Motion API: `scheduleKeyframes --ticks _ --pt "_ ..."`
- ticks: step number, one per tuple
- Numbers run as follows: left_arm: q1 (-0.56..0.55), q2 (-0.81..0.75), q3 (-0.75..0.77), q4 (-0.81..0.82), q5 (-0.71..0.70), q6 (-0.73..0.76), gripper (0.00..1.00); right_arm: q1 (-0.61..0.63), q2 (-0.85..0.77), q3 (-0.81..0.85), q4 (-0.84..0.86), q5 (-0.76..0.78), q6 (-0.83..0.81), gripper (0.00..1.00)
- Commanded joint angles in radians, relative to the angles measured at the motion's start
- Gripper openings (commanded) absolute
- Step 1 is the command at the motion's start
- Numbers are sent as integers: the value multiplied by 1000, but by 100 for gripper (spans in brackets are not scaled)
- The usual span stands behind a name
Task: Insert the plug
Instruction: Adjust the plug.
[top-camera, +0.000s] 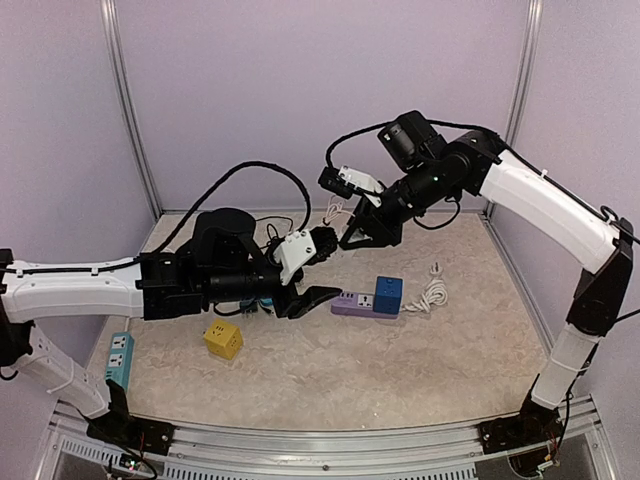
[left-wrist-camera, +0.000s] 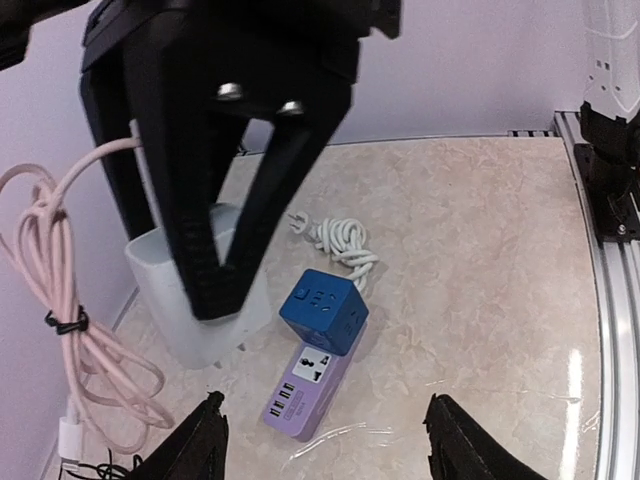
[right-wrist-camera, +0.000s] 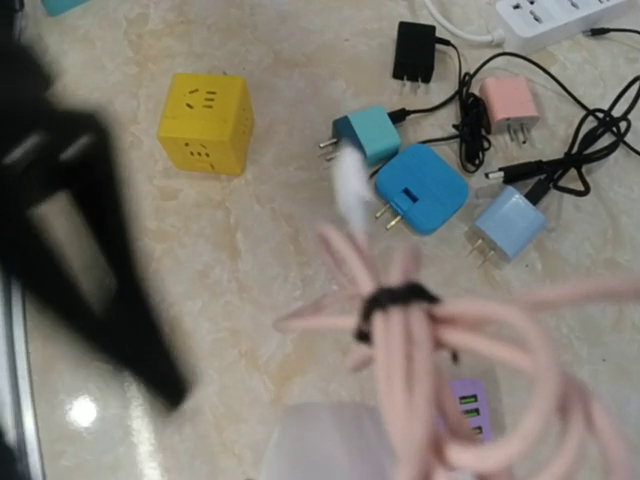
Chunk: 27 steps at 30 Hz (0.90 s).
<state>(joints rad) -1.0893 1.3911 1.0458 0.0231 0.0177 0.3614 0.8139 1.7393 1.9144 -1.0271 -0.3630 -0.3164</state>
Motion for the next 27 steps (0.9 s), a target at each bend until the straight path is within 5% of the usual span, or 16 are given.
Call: scheduleKeyframes --ticks 1,6,12,22,27 --pt "68 -47 -25 132 37 -15 66 -4 -57 -21 5 -53 0 0" --pt "82 -16 26 99 58 -10 66 -4 -73 -42 33 -93 -9 0" --pt "78 38 64 91 104 -32 40 -3 -78 -38 45 -99 -9 0" --pt "87 62 99 76 119 1 49 2 -81 -45 35 -156 -38 0" --pt "90 87 124 57 119 1 44 9 -101 -47 39 -193 -61 0"
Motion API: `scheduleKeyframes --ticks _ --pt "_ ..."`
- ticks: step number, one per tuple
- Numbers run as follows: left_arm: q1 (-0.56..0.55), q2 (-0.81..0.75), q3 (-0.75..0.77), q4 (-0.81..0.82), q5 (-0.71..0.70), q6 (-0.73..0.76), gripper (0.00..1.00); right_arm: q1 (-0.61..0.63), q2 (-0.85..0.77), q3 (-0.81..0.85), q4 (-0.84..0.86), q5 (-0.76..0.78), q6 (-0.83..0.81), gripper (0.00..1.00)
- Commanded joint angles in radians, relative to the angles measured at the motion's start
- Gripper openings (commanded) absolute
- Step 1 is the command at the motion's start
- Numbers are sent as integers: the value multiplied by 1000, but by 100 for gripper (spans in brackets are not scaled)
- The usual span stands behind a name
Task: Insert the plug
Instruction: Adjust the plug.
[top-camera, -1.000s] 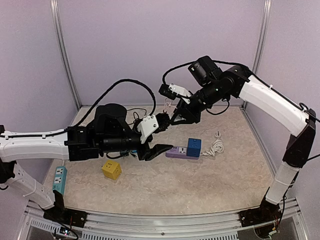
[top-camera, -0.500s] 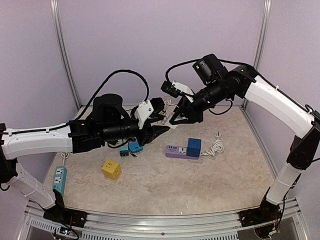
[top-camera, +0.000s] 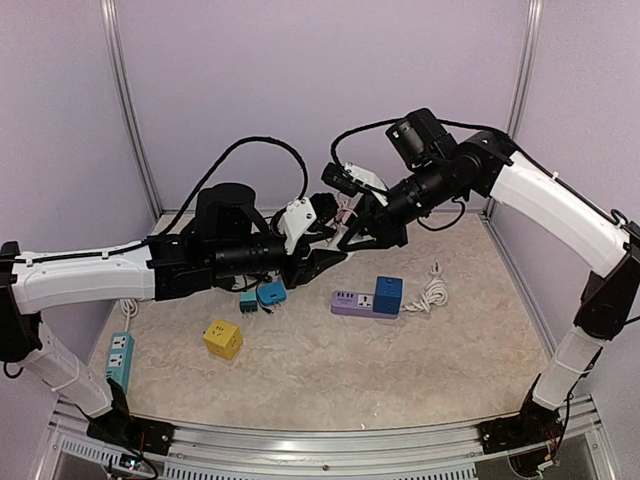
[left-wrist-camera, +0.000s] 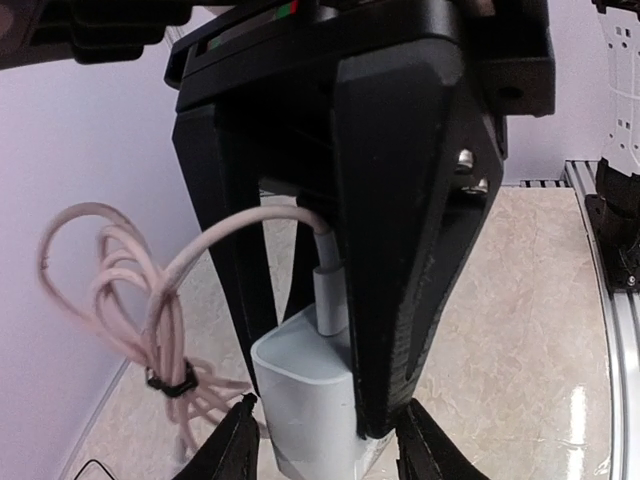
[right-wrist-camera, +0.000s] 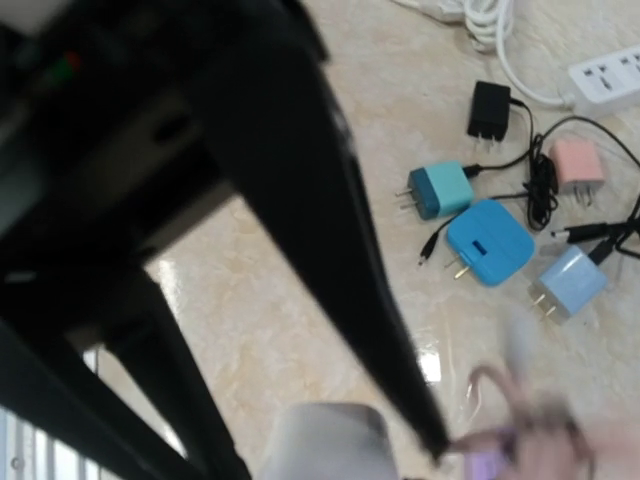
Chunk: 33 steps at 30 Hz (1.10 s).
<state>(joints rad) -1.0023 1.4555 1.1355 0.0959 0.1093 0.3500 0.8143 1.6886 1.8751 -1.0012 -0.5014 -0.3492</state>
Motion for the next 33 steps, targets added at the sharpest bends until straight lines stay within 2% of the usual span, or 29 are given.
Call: scheduleKeyframes --ticks 1,8,10,14,19,20,21,22,23,24,30,33 --pt "4 19 31 -10 34 10 42 8 -51 -8 11 -52 -33 0" --pt "2 -7 15 -29 52 7 30 10 -59 -11 9 -86 -59 0" --pt "2 -11 15 -36 61 8 24 10 -63 -17 14 -97 -71 0" --pt "3 -18 20 -47 74 -3 0 17 -73 -35 26 -136 -116 0" --pt "3 -40 11 -58 106 -13 0 19 -92 -45 23 -191 -185 0" --pt "4 -44 15 -69 116 -13 7 20 -94 -45 17 -192 -196 0" --pt "6 -46 18 -81 126 -13 24 19 -95 -39 9 -190 -209 0" --pt "9 -48 17 -86 135 -14 33 19 -93 -32 -2 -190 -222 0" --pt "10 -52 13 -83 138 -17 40 19 -92 -27 -13 -190 -232 0" --pt "11 -55 9 -78 139 -21 42 20 -88 -22 -22 -190 -241 0" --pt "10 -53 22 -81 132 -33 46 21 -92 -24 -23 -202 -257 0" --pt "9 -40 41 -92 118 -34 41 23 -93 -25 -16 -209 -258 0"
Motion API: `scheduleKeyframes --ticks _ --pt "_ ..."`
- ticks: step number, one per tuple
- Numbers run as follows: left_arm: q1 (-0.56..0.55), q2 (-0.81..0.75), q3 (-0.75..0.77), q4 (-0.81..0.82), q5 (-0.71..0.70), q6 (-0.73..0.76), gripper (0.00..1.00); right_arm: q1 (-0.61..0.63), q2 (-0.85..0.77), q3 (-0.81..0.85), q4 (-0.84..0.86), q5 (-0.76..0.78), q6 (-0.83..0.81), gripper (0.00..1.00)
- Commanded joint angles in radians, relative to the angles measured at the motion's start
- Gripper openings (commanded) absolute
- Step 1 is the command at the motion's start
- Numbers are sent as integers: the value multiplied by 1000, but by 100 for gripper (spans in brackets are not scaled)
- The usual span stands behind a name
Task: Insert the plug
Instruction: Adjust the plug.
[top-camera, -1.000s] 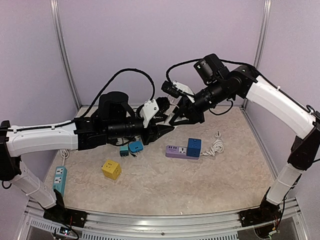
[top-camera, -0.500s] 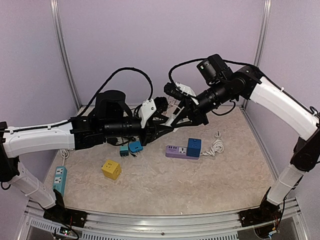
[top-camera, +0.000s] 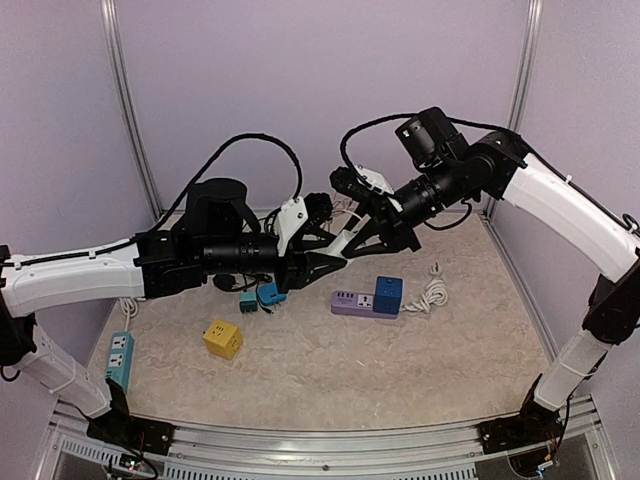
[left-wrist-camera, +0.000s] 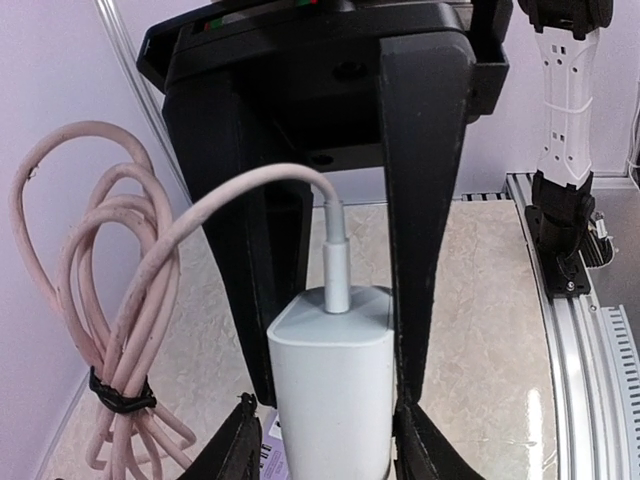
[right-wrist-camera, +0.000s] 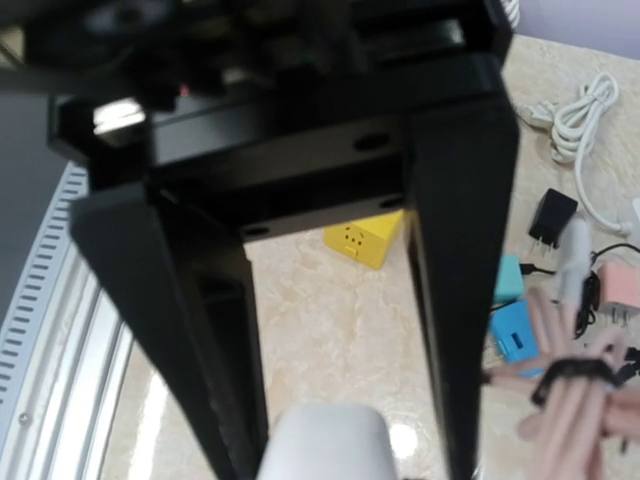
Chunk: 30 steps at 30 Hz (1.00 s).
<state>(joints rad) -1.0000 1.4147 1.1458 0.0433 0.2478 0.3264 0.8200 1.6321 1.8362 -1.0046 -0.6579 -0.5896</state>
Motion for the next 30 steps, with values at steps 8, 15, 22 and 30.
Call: scheduleKeyframes --ticks 8,15,22,30 --pt "5 3 26 -26 -22 -14 0 19 -27 13 -12 -30 -7 0" --pt "10 -53 -85 146 -63 -34 0 21 -13 22 1 7 48 21" --pt "12 -85 -244 489 -113 -142 0 21 -13 72 11 142 156 81" --pt "-51 -29 -322 750 -143 -147 0 21 70 210 -104 162 179 78"
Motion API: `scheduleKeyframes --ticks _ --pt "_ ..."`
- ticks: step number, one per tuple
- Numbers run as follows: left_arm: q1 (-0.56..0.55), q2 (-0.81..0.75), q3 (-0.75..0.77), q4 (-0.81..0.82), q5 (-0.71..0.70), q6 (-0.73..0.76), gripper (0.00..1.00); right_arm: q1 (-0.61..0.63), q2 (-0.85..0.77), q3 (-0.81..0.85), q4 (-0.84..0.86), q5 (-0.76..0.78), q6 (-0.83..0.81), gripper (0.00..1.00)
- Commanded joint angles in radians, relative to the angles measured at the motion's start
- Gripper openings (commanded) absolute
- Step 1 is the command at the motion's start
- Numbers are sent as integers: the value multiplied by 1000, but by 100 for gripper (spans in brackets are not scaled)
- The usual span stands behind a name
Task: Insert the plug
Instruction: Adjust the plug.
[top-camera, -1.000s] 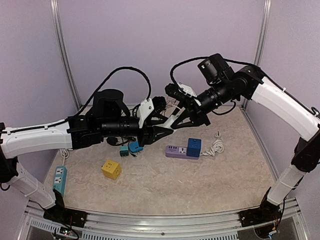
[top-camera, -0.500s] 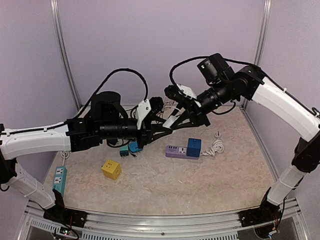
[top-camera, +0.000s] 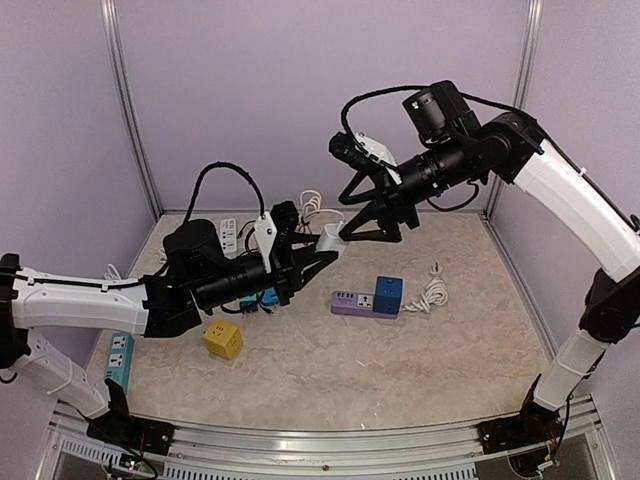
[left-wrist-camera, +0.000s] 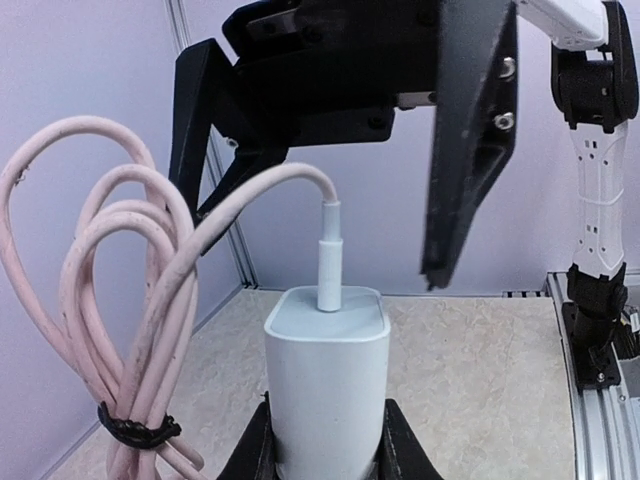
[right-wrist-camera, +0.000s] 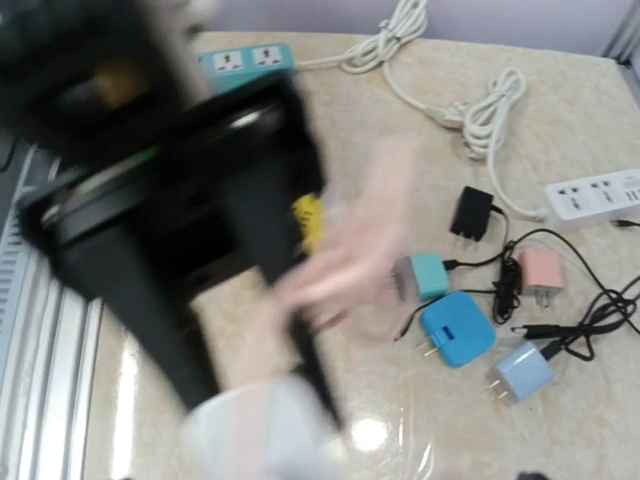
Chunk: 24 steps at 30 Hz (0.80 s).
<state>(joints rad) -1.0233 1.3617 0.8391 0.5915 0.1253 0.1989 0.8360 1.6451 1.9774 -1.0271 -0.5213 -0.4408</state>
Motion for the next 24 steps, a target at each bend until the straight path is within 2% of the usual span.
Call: scheduleKeyframes --ticks 1,7,11,14,18,24 --pt "-28 28 -17 214 -17 -26 0 5 70 91 -103 15 19 75" --pt "-28 58 -9 252 15 -66 0 5 101 144 -164 -99 -57 62" --pt "-20 80 -9 279 24 -94 0 6 81 131 -172 -150 -102 59" --pt "-20 86 -2 277 27 -96 0 8 77 115 -155 -118 -87 48" --pt "-19 94 8 264 34 -95 0 8 99 125 -155 -83 -69 44" --pt "-20 99 15 244 30 -94 0 11 110 125 -144 -86 -62 17"
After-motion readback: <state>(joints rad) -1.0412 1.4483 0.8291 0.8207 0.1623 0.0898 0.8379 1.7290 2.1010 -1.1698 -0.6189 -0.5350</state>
